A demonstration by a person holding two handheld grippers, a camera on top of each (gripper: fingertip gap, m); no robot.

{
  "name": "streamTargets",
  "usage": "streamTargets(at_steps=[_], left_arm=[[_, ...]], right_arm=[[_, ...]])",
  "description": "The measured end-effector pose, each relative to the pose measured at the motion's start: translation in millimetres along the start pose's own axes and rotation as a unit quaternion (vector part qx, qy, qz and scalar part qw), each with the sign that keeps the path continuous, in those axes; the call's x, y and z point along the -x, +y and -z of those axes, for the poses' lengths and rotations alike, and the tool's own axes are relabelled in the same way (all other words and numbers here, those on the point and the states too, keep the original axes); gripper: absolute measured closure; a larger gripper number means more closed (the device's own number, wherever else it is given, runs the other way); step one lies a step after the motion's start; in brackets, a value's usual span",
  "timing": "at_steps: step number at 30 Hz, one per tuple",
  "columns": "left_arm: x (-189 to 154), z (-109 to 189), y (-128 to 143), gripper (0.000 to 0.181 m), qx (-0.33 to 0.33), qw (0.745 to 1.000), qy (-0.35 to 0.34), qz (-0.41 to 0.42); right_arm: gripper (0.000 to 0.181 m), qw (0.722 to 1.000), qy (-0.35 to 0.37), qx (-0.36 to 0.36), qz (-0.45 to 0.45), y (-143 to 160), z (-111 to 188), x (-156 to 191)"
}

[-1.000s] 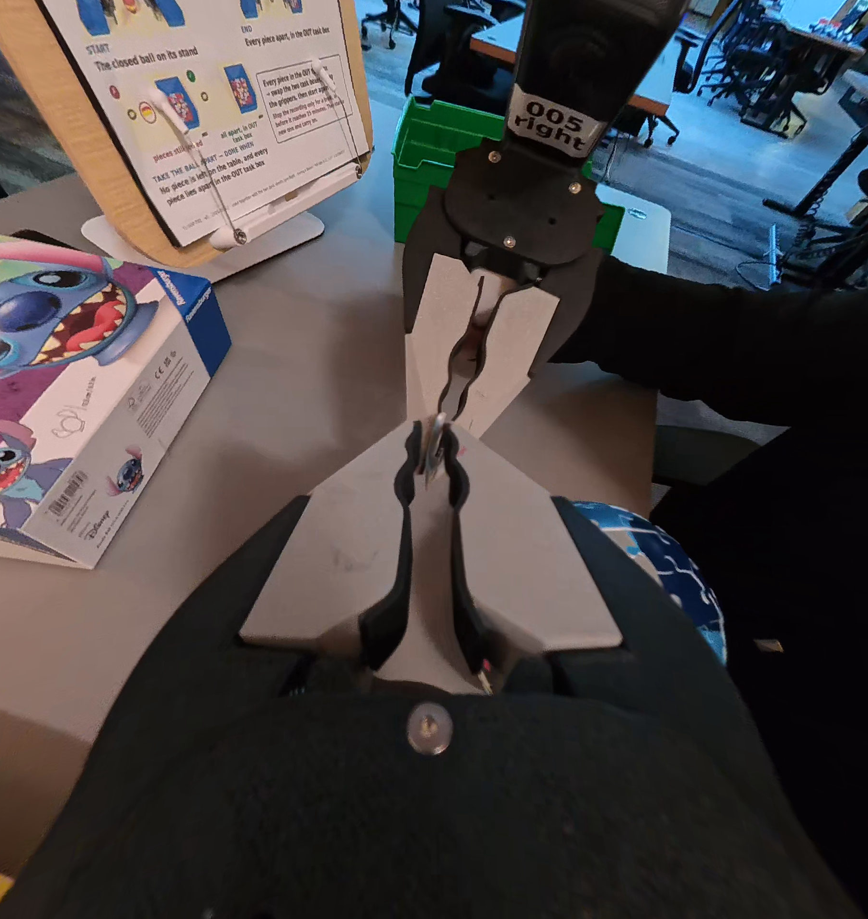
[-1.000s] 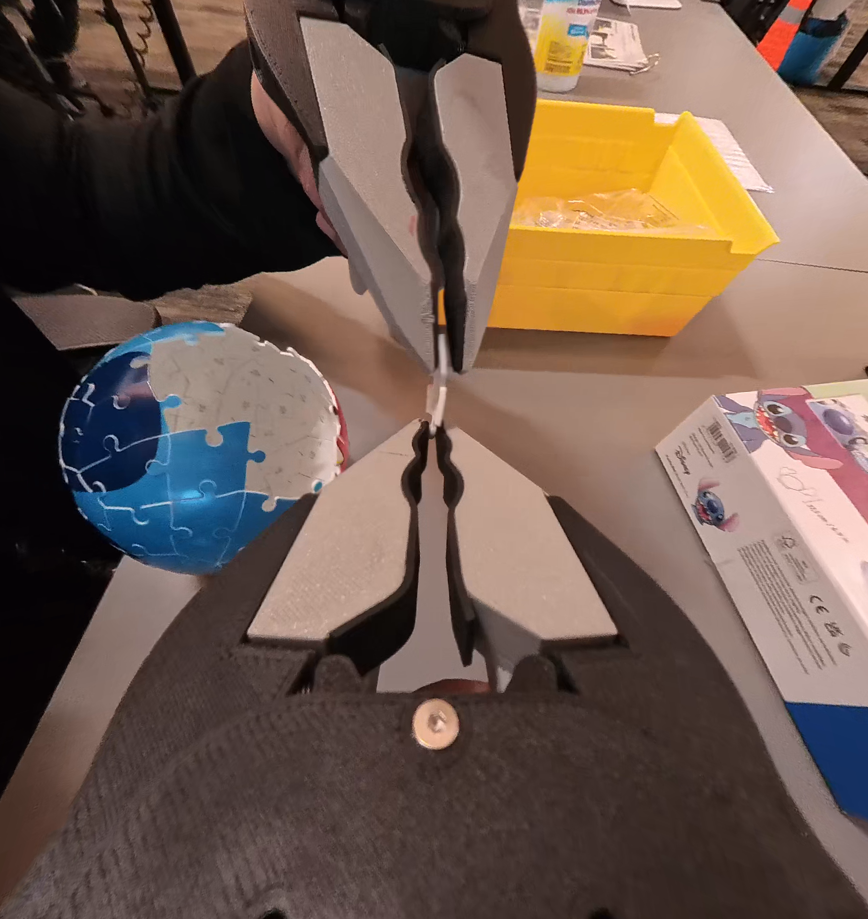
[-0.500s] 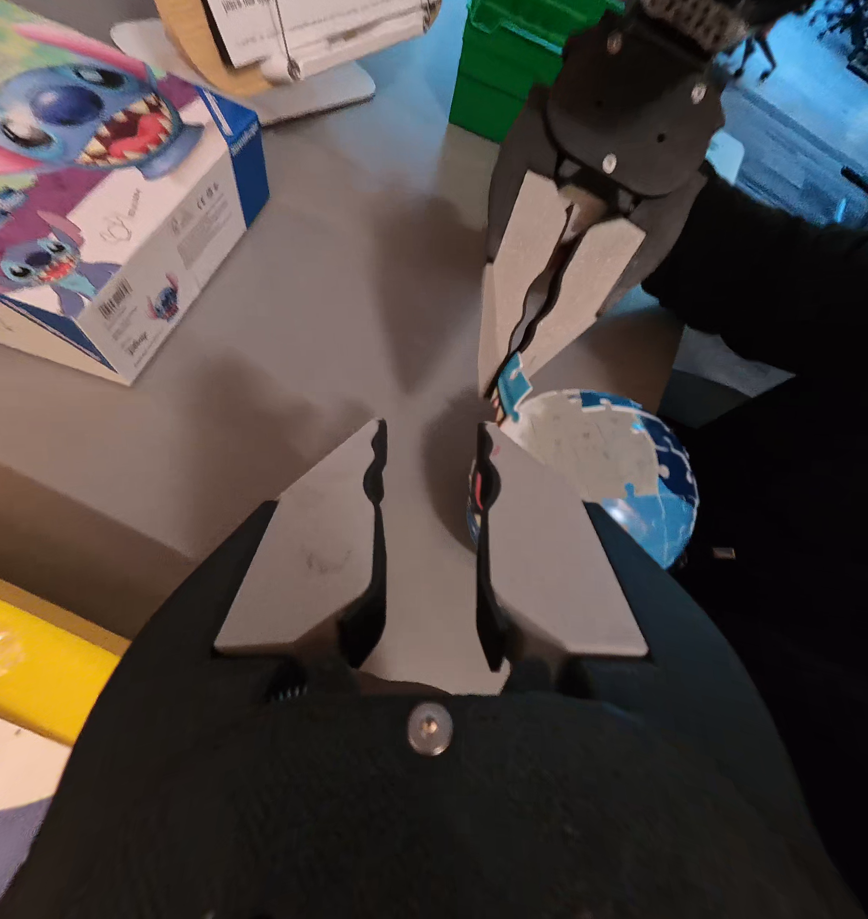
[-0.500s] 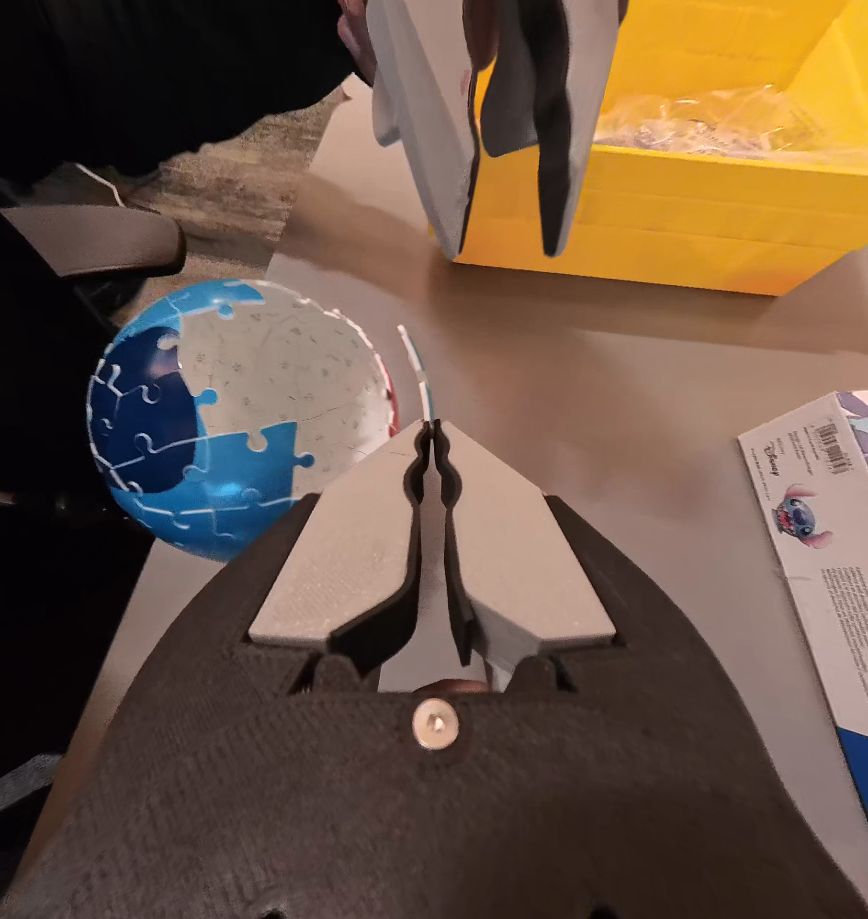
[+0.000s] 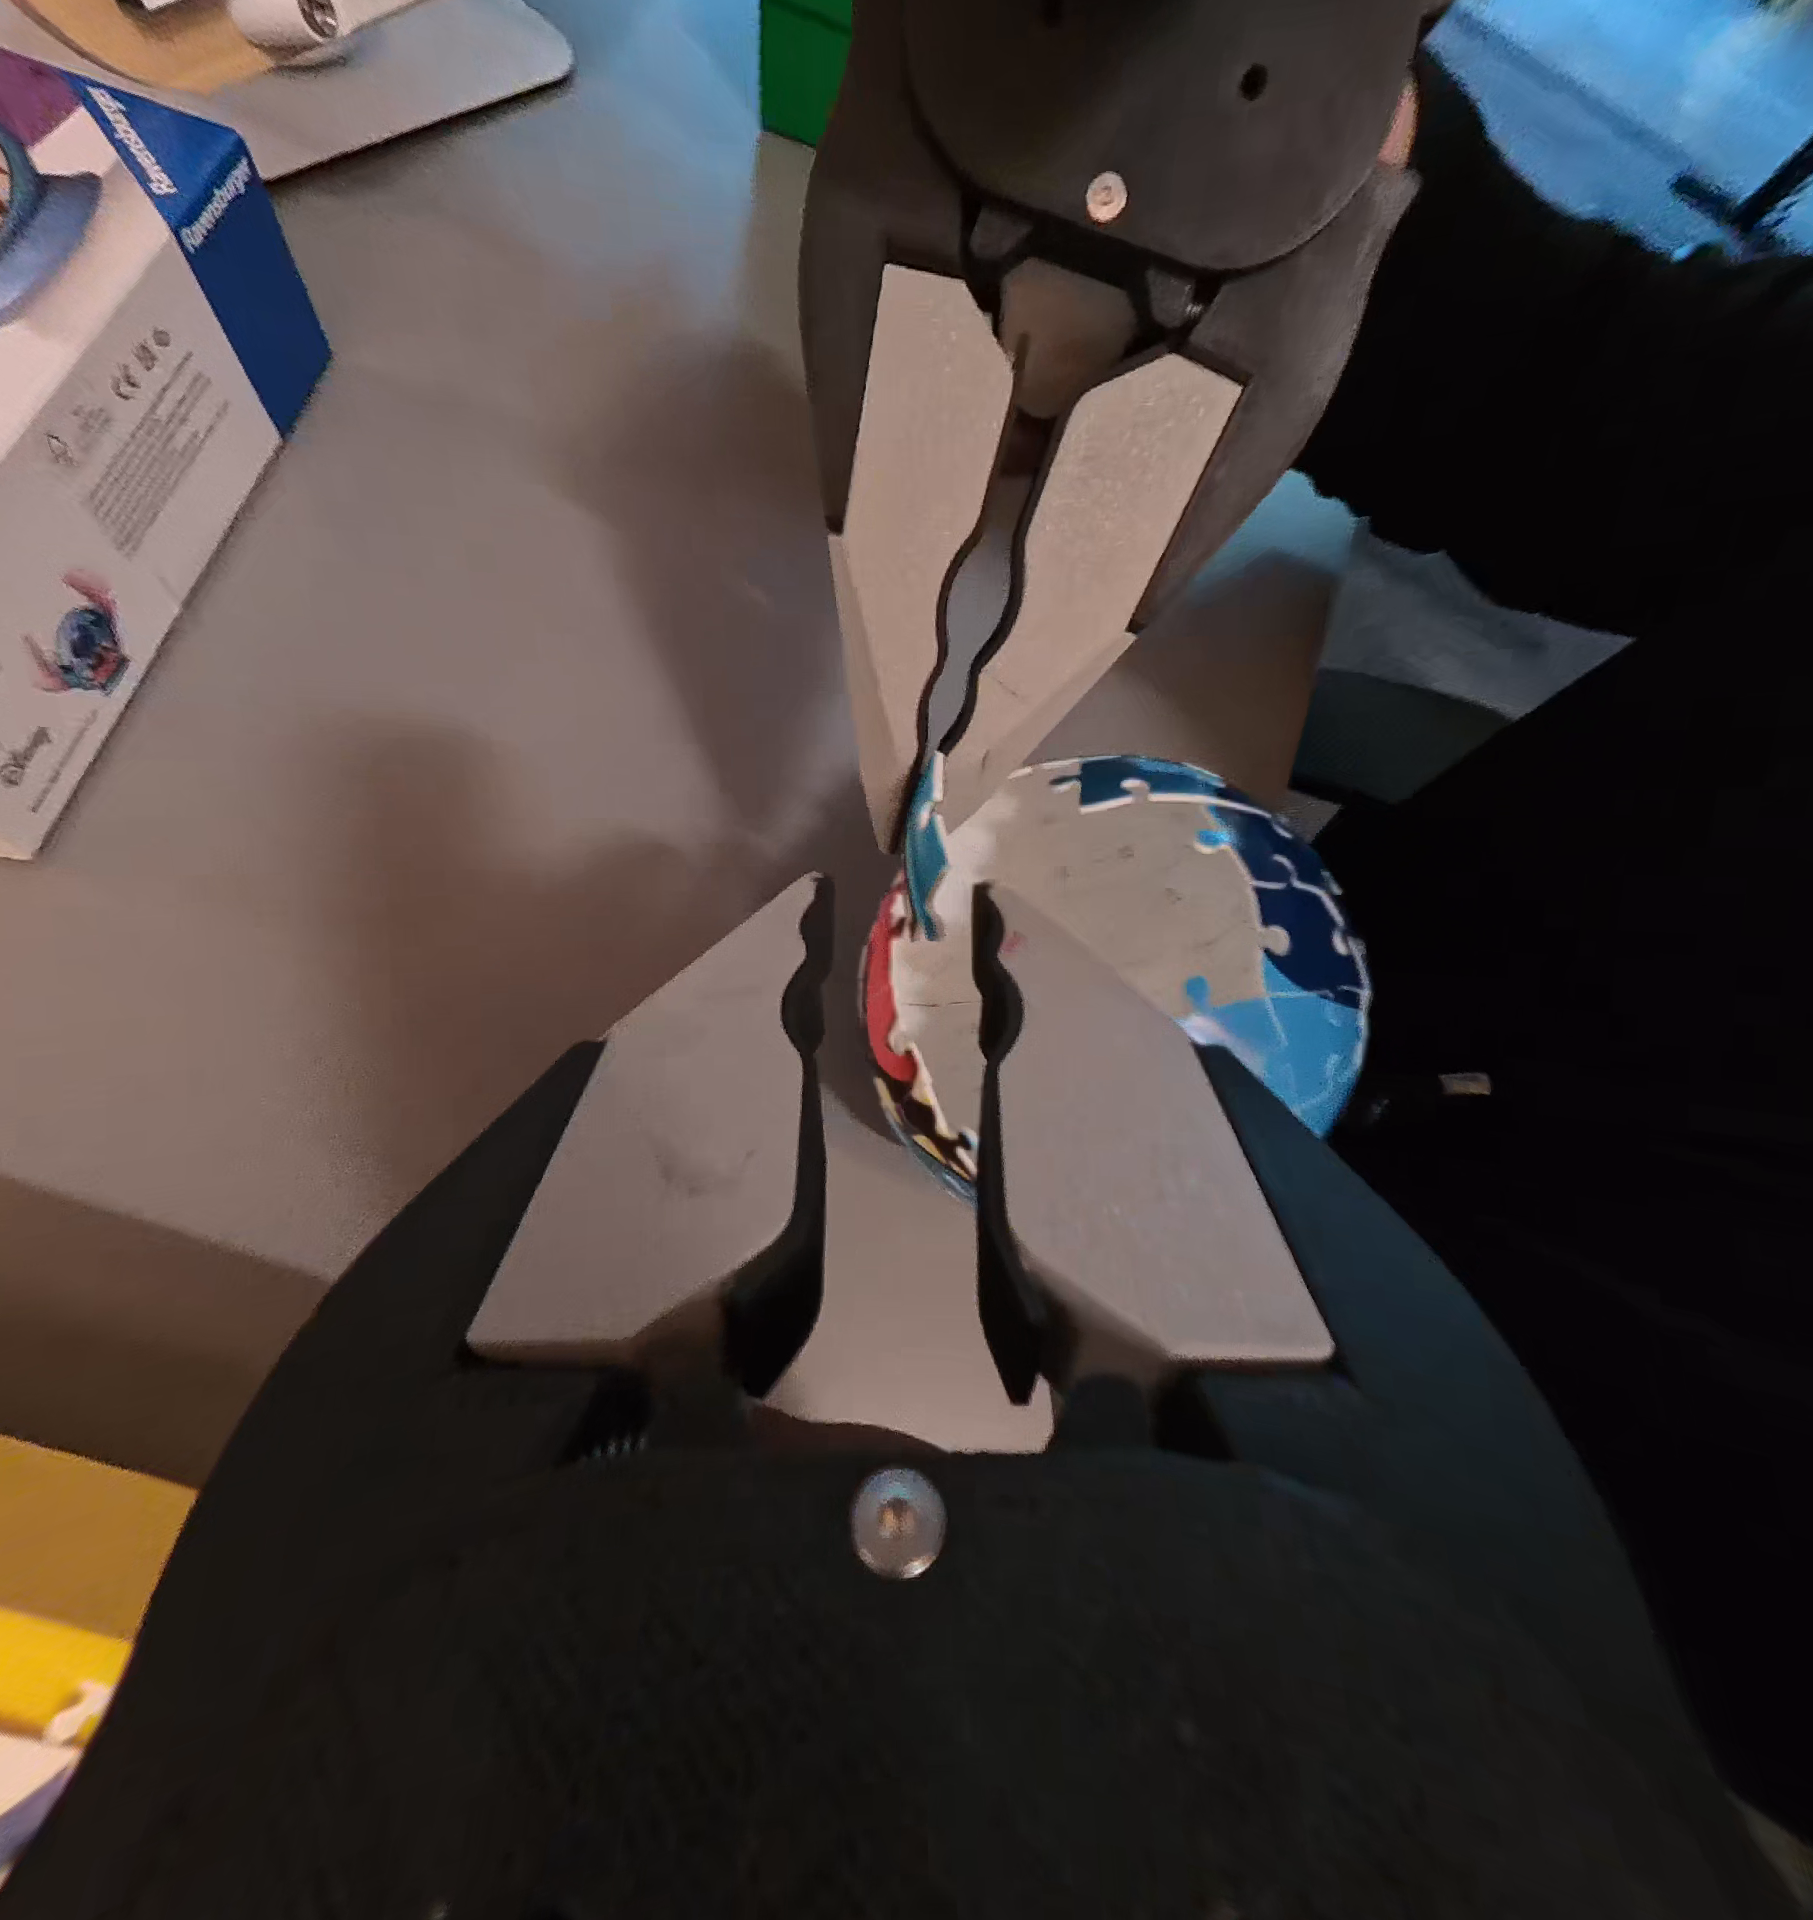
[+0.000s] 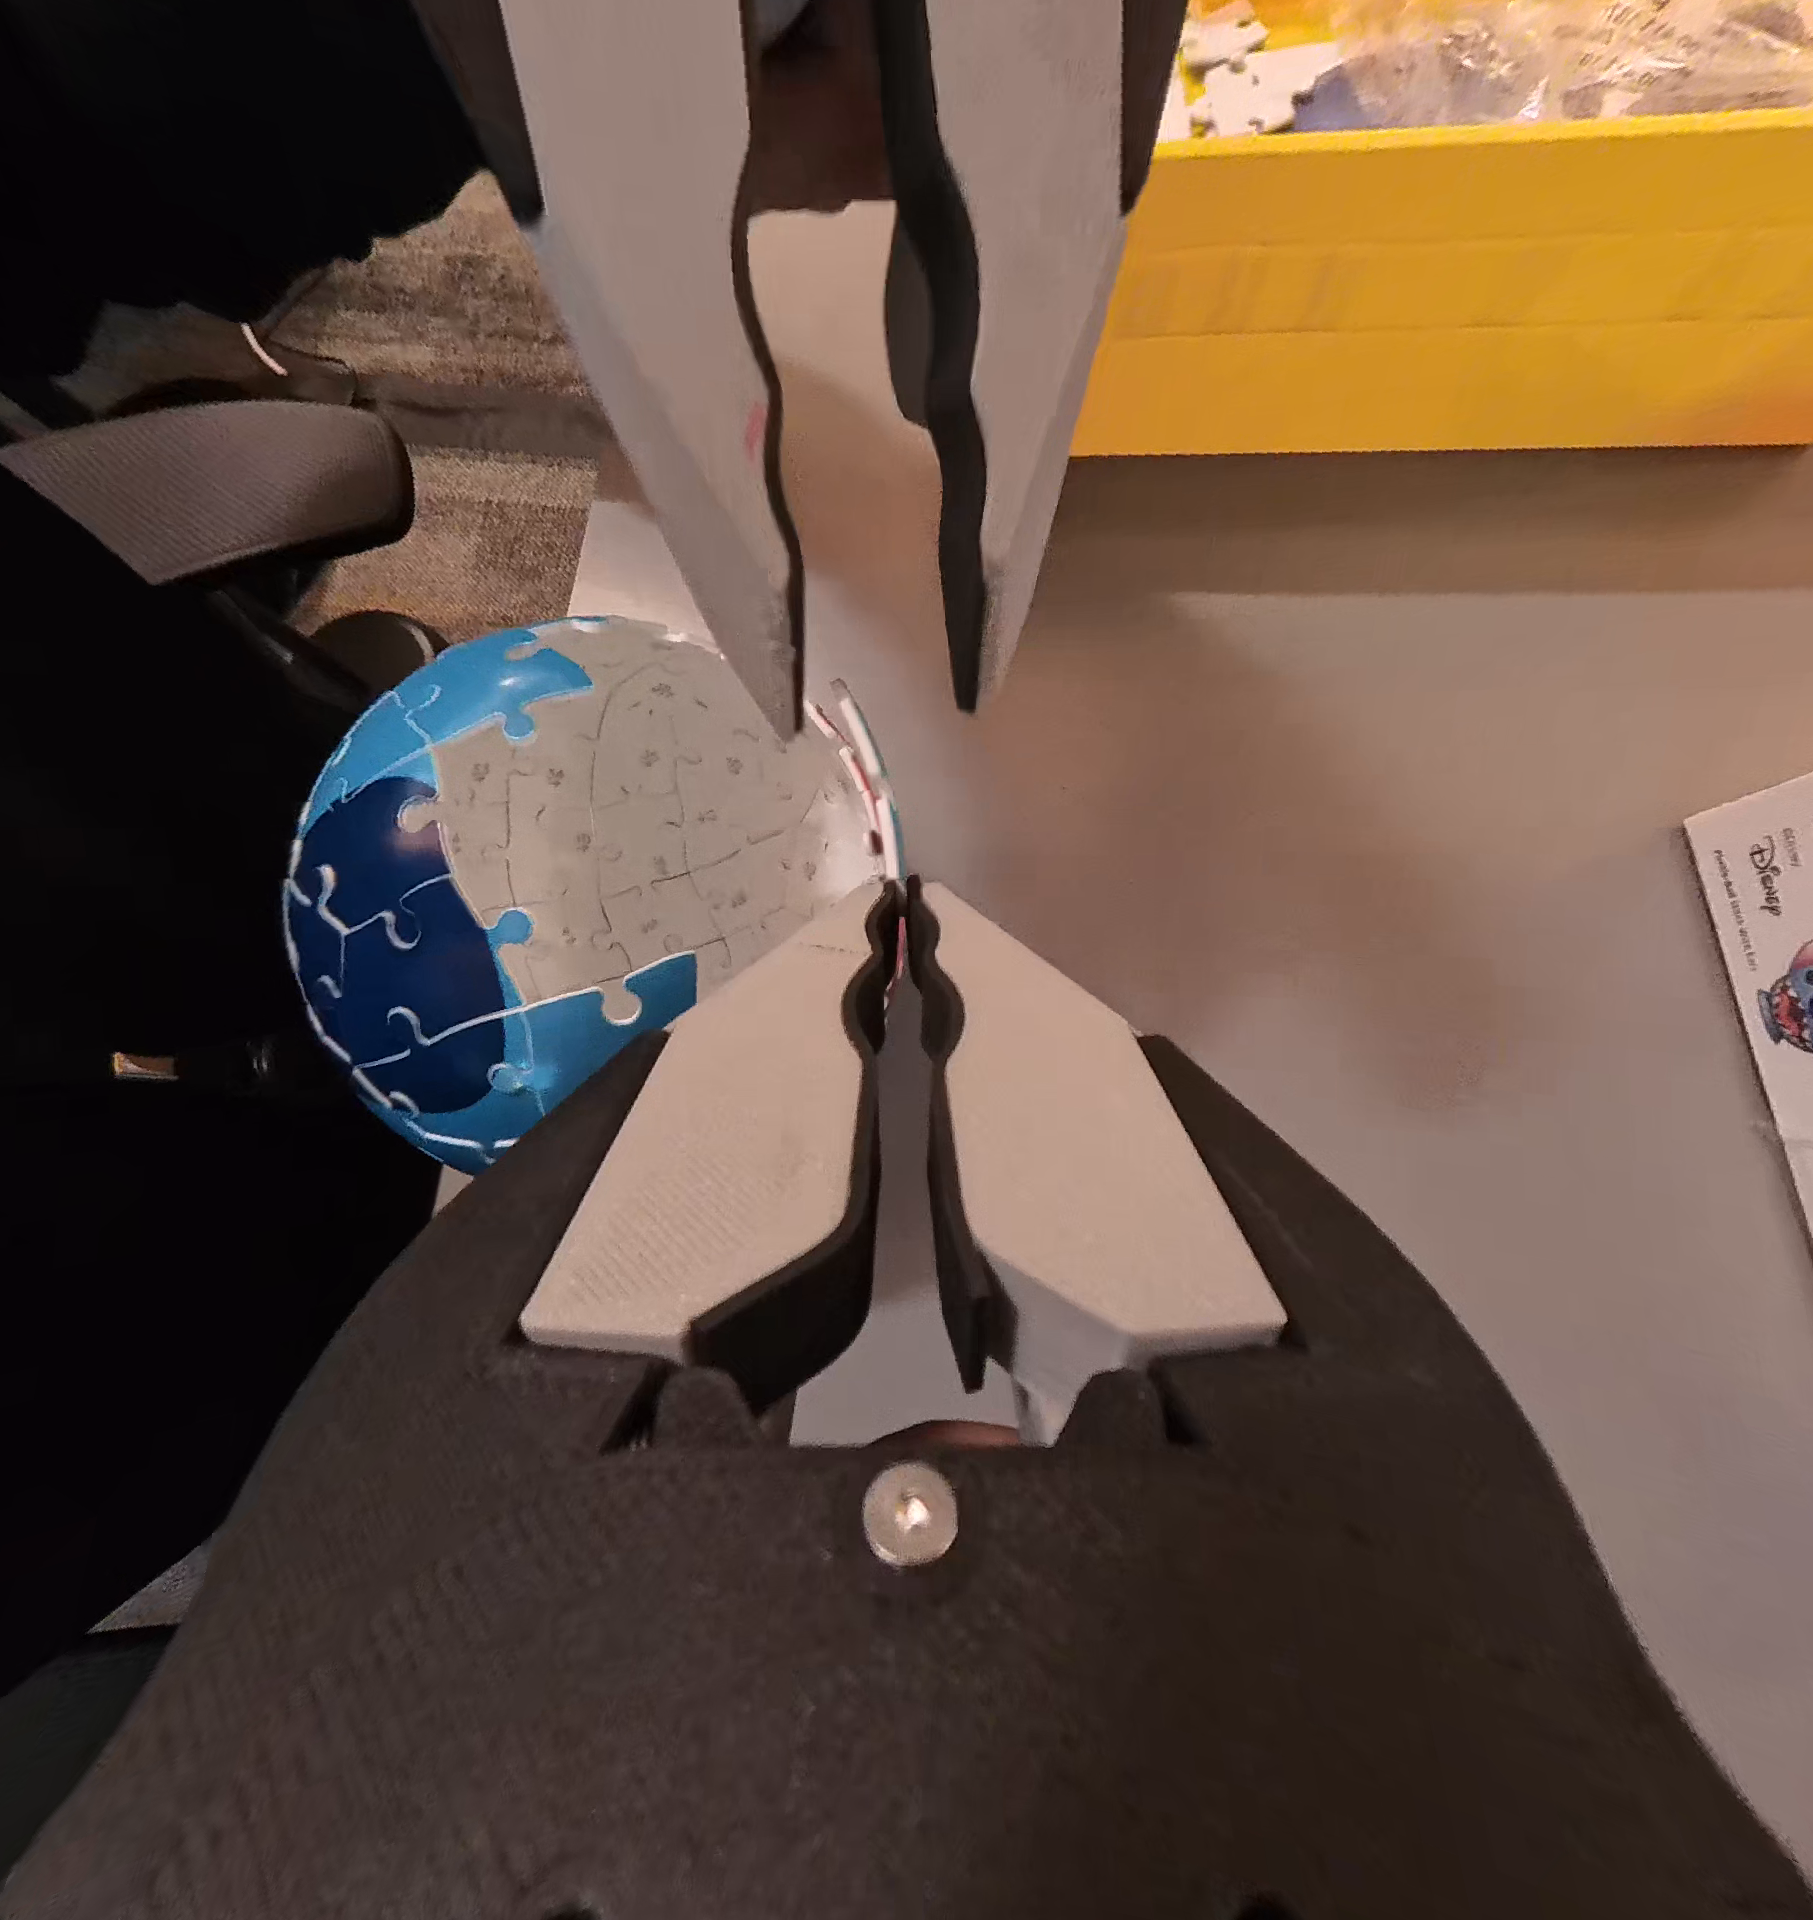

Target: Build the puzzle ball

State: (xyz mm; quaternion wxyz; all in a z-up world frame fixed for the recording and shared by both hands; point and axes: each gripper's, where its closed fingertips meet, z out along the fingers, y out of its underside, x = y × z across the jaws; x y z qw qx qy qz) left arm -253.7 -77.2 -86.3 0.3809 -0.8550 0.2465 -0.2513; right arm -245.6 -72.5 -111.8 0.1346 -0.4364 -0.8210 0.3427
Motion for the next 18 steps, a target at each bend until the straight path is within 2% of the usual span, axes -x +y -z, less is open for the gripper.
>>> streamTargets(at_steps=[2, 3, 4, 7, 10, 14, 18], left_arm=[[4.4, -3.1, -3.0, 0.167, -0.002, 1.000, -0.027, -0.016], [3.2, -4.3, -4.3, 0.180, -0.004, 0.999, -0.028, -0.024], [1.8, -5.6, -5.4, 0.181, -0.007, 0.999, -0.028, -0.029], [0.8, -9.7, -3.9, 0.181, 0.000, 0.999, -0.028, -0.035], [1.8, -10.4, -5.1, 0.181, -0.001, 0.999, -0.031, -0.034], [-2.1, -10.8, -2.1, 0.181, 0.009, 0.998, -0.036, -0.044], [0.6, -13.8, 3.6, 0.181, 0.029, 0.996, -0.064, -0.056]], right_arm=[[0.181, 1.000, -0.001, -0.007, -0.003, 0.2, 1.5, 0.2], [0.181, 1.000, 0.000, -0.008, -0.004, 1.4, 1.7, -0.2], [0.181, 1.000, -0.002, -0.010, -0.006, 2.7, 1.8, 0.3], [0.181, 1.000, -0.005, -0.015, -0.009, 5.9, 2.6, 0.9], [0.164, 1.000, 0.017, -0.023, -0.007, 5.7, 6.9, -4.6], [0.160, 0.998, 0.020, -0.056, -0.012, -5.3, 12.0, -6.2], [0.177, 0.999, 0.011, -0.047, 0.003, -5.5, 5.6, -1.3]])
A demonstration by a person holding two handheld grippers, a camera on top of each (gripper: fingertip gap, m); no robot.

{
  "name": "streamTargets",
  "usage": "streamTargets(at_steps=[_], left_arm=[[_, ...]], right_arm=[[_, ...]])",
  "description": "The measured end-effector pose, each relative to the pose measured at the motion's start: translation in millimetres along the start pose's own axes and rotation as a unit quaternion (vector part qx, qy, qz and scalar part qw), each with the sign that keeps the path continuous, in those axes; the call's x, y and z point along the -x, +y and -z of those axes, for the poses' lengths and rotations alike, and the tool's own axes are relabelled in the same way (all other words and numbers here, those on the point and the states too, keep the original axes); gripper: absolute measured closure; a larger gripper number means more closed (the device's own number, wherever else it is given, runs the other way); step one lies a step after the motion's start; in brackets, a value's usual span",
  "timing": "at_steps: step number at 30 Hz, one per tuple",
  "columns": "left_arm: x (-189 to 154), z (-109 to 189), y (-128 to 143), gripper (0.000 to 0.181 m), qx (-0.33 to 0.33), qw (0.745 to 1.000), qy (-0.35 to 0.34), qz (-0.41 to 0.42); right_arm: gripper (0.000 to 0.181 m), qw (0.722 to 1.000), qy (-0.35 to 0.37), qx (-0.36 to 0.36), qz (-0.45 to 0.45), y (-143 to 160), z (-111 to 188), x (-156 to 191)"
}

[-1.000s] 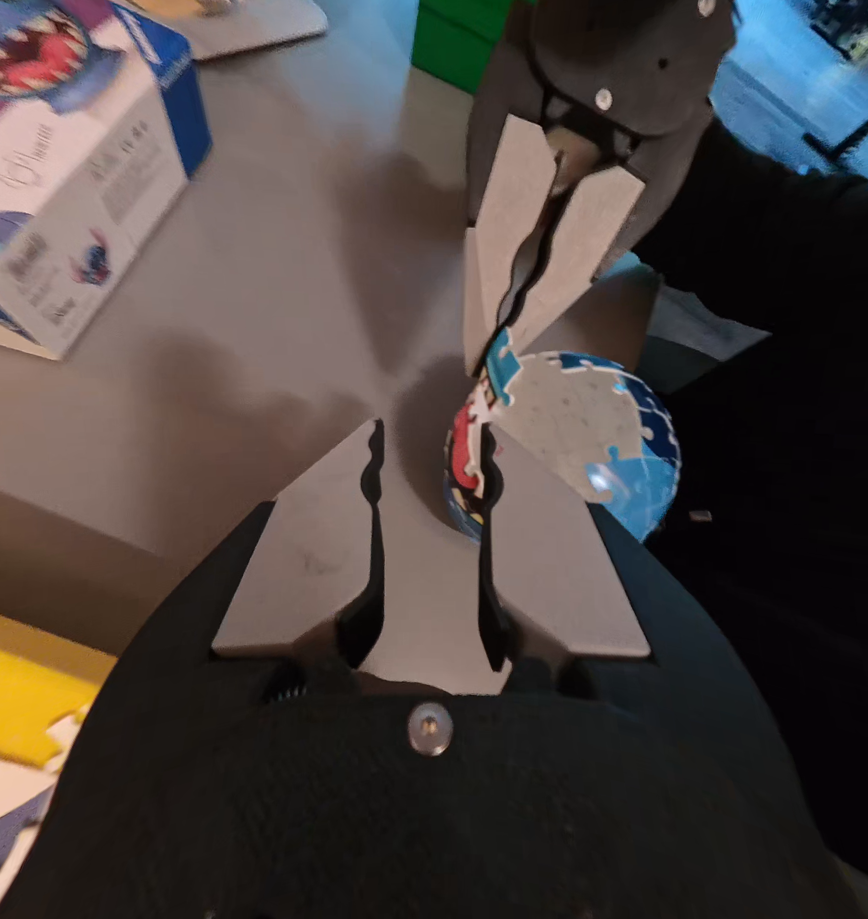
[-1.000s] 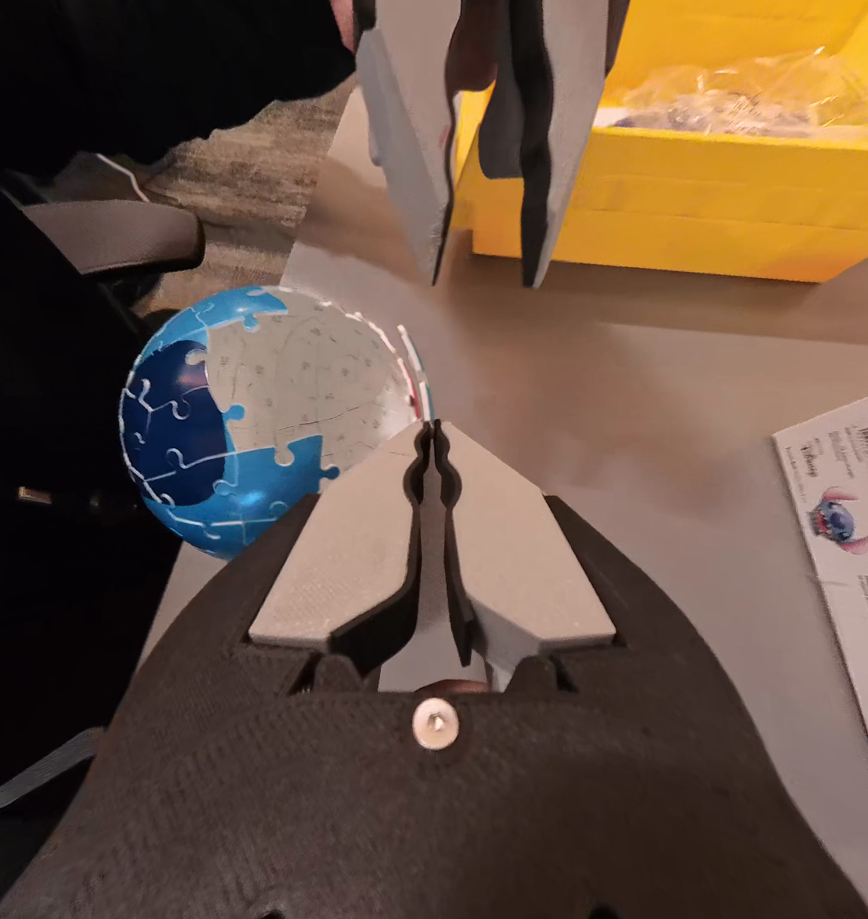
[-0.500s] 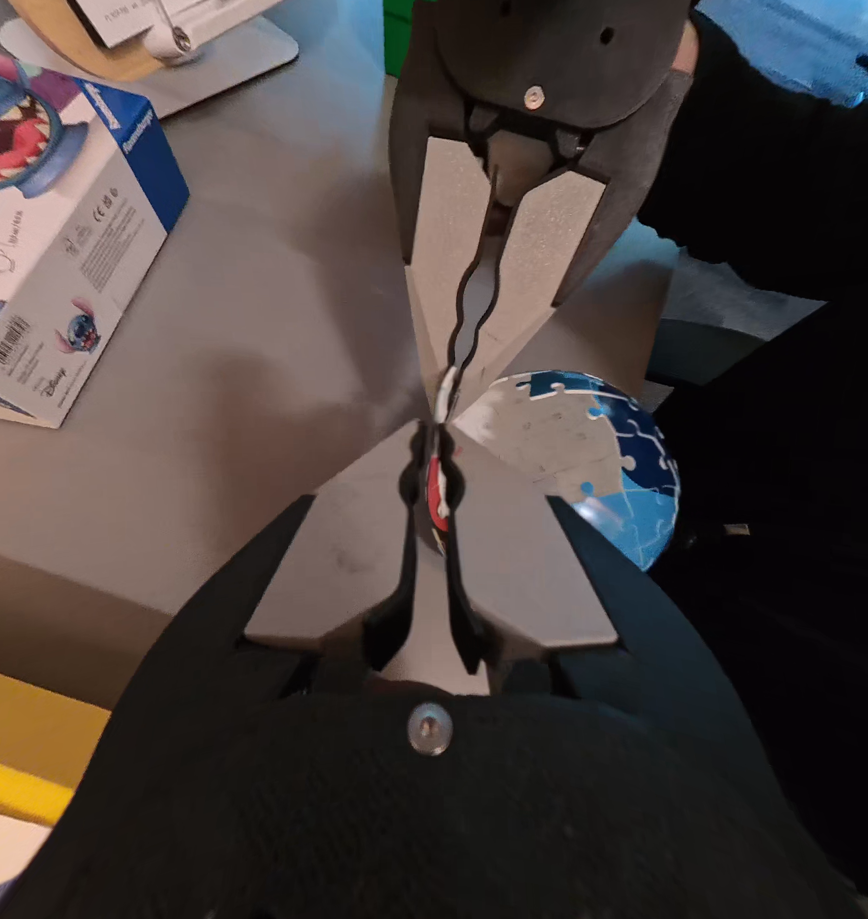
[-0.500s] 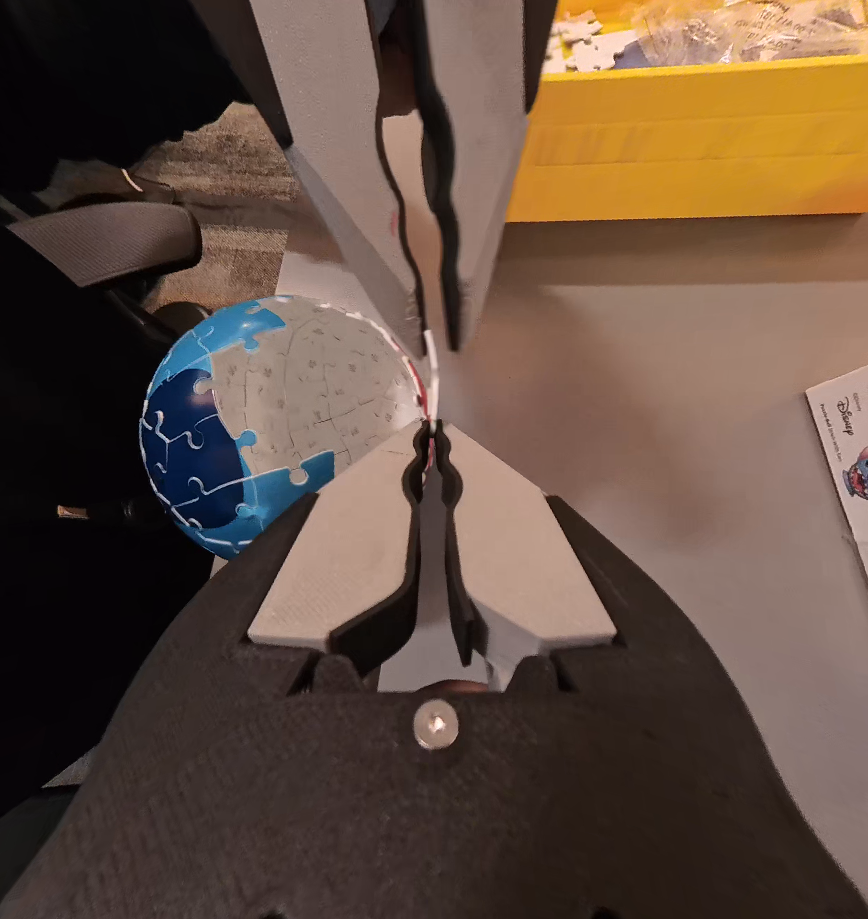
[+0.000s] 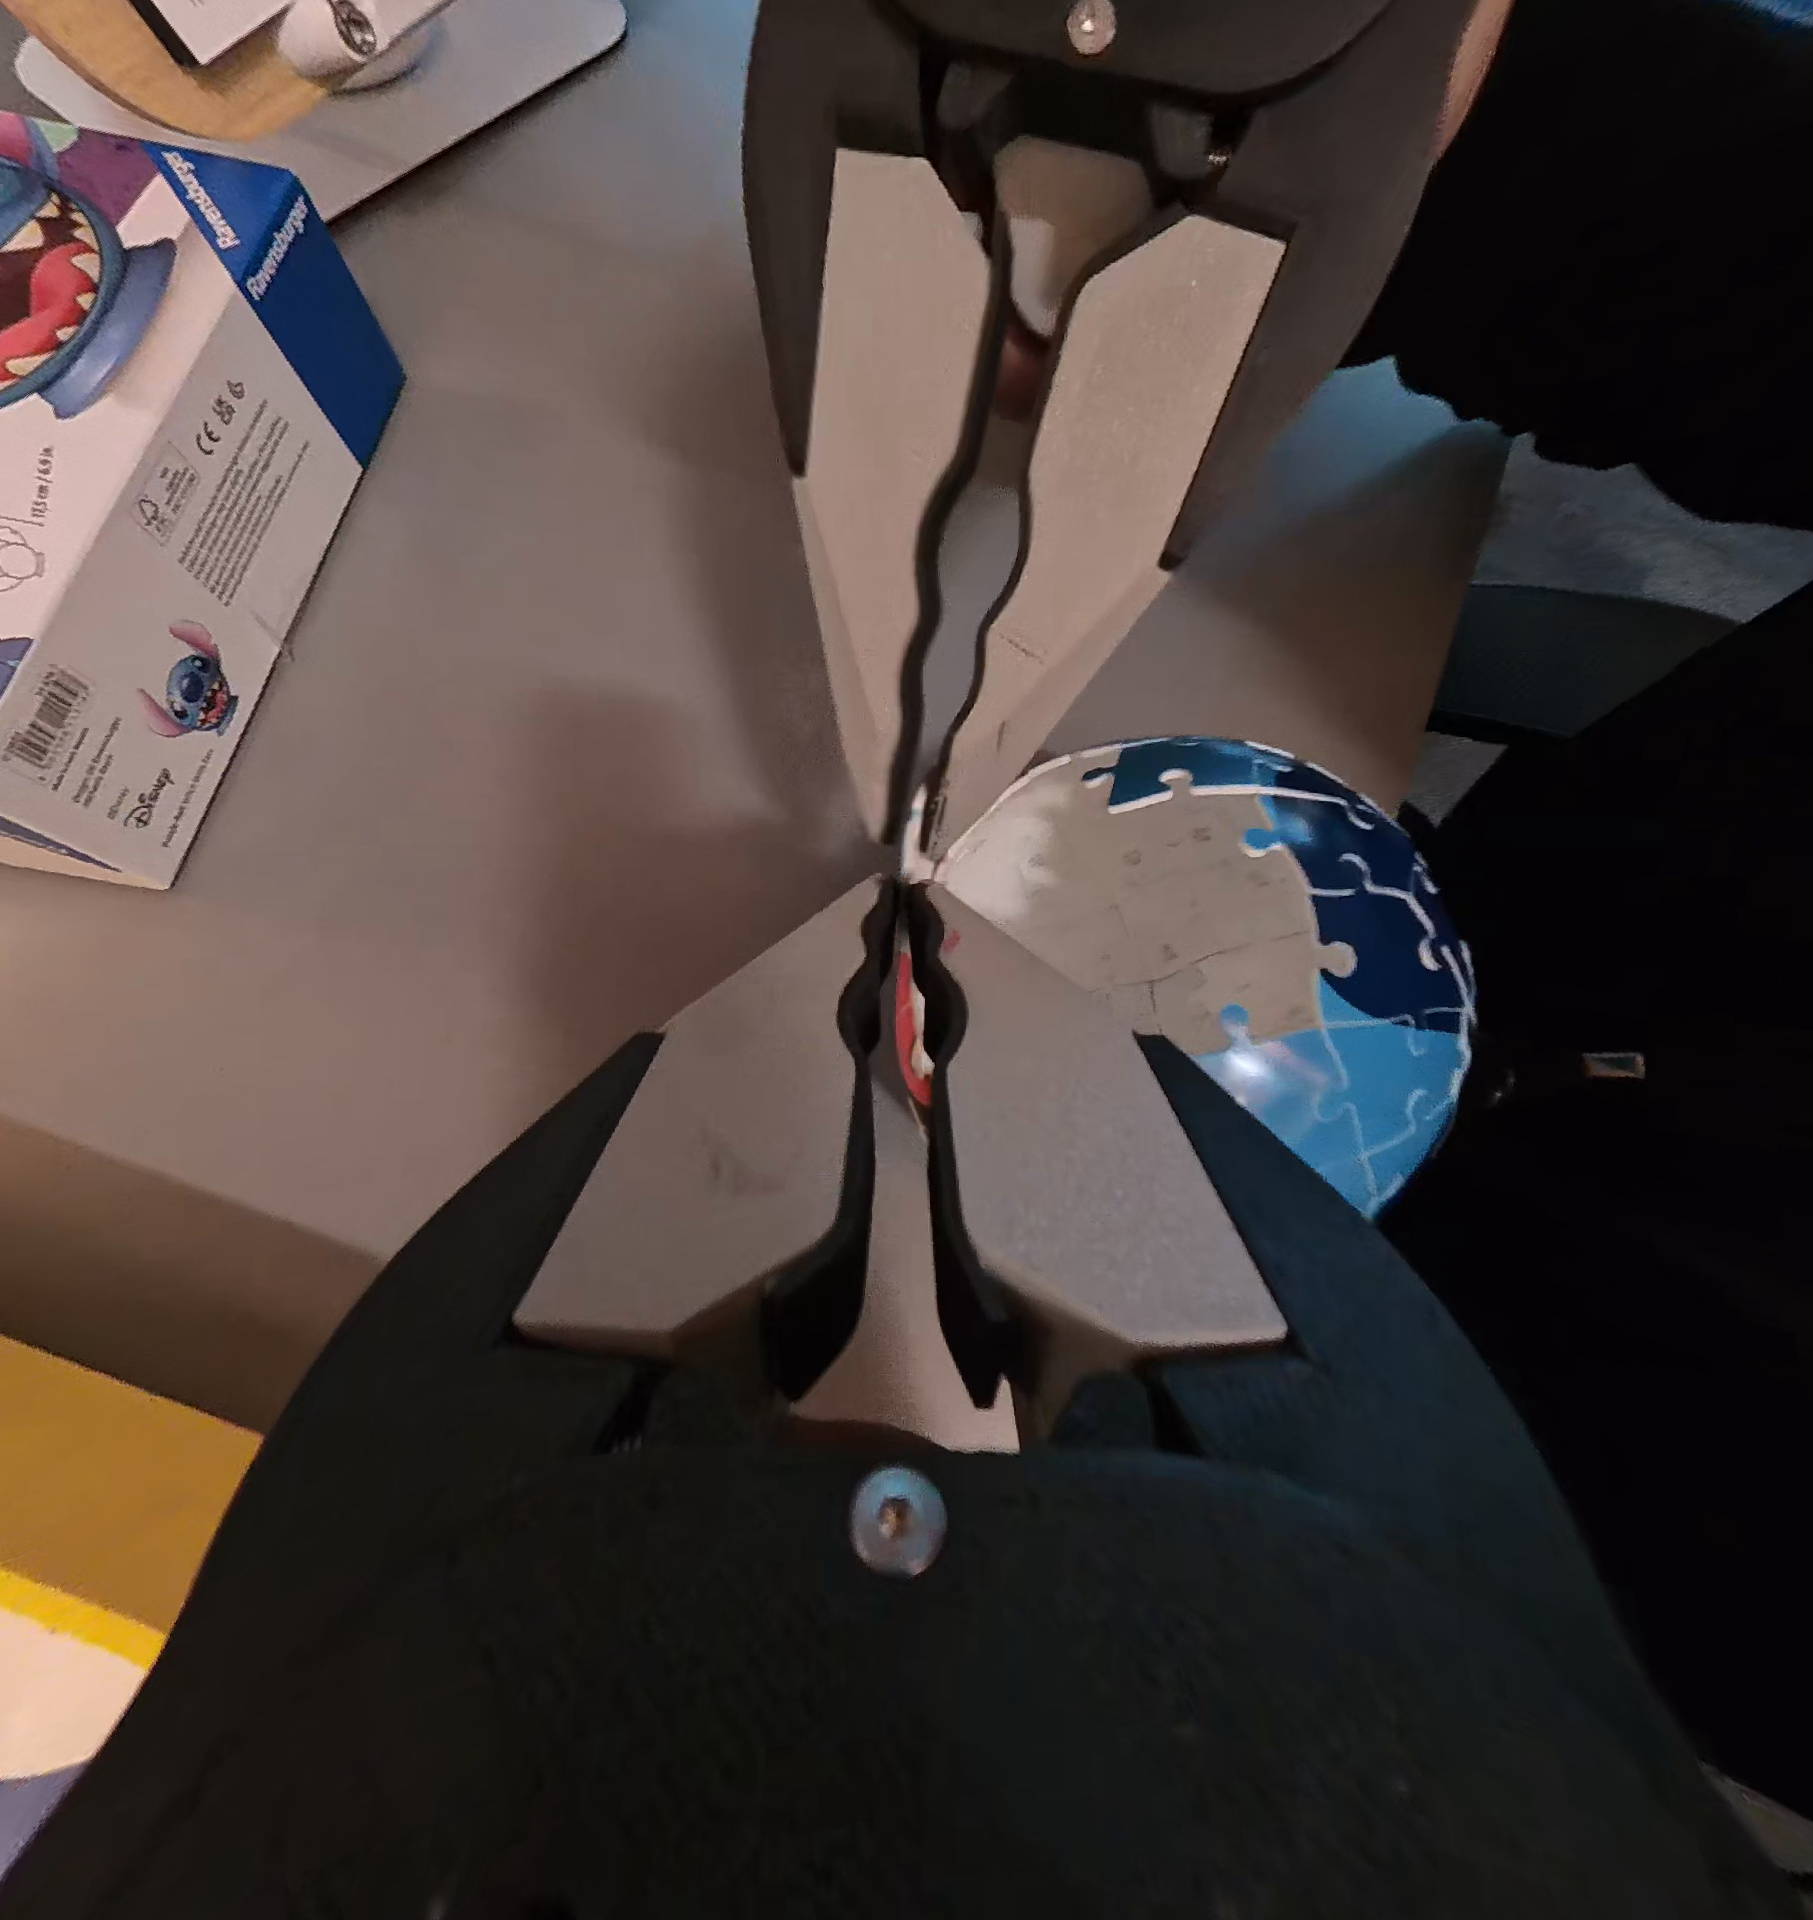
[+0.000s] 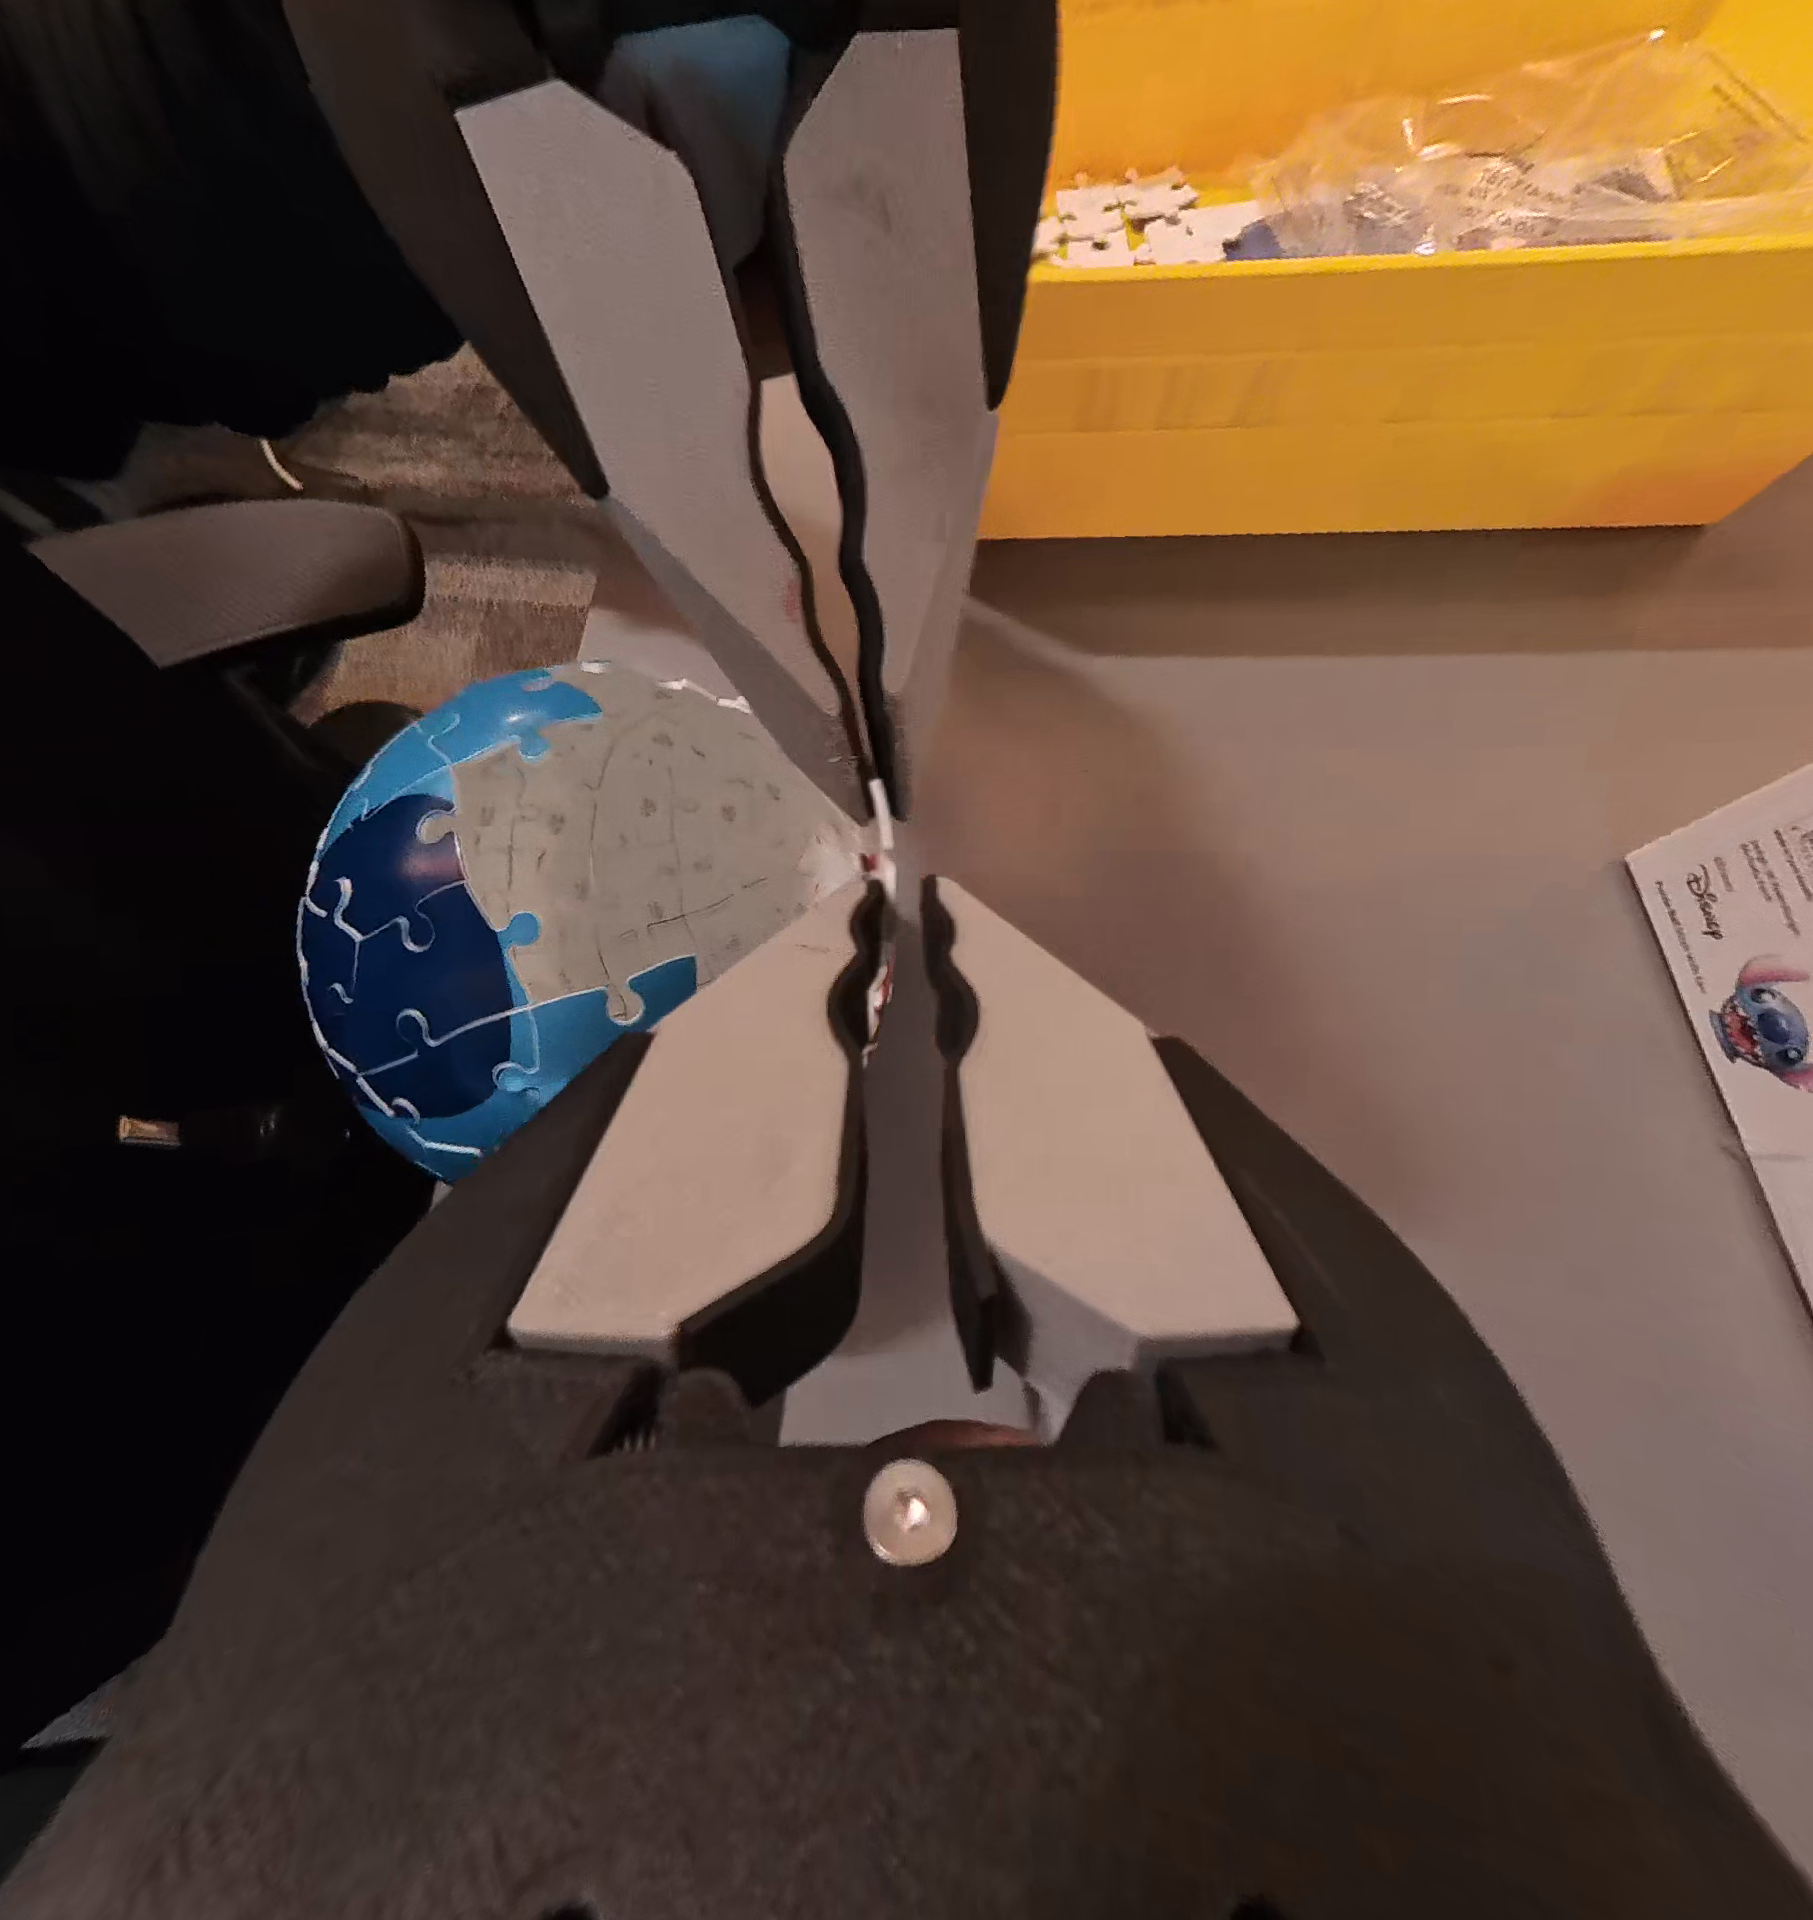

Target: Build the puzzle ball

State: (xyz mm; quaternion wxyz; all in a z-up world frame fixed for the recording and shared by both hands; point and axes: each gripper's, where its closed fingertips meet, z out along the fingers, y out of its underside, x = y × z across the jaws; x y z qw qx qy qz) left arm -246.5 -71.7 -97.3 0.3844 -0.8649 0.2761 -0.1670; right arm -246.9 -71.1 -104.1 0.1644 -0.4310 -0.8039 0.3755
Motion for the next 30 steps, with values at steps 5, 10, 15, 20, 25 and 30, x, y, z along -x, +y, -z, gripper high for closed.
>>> streamTargets(at_steps=[5, 10, 15, 20, 25, 30], left_arm=[[-4.5, -0.6, 1.1, 0.181, 0.004, 1.000, -0.004, -0.003], [-6.1, 8.0, 1.8, 0.158, -0.007, 1.000, 0.005, 0.021], [-6.5, 10.1, 8.9, 0.157, 0.009, 0.999, 0.018, 0.027], [-7.8, 2.3, 19.9, 0.156, 0.041, 0.999, 0.002, 0.008], [-6.9, -3.6, 23.7, 0.158, 0.057, 0.998, 0.001, 0.003], [-3.1, -9.4, 23.3, 0.160, 0.071, 0.997, -0.016, -0.013]], right_arm=[[0.181, 1.000, 0.001, 0.014, 0.020, 2.6, -4.8, 5.5], [0.181, 0.998, 0.010, 0.045, 0.036, 6.0, -2.8, 8.4], [0.181, 0.993, 0.020, 0.108, 0.046, 10.2, -8.3, 9.9], [0.181, 0.990, 0.031, 0.129, 0.053, 9.0, -14.4, 8.6], [0.181, 0.988, 0.054, 0.130, 0.060, 9.0, -14.1, 6.8], [0.181, 0.985, 0.072, 0.136, 0.072, 9.8, -13.0, 6.6]])
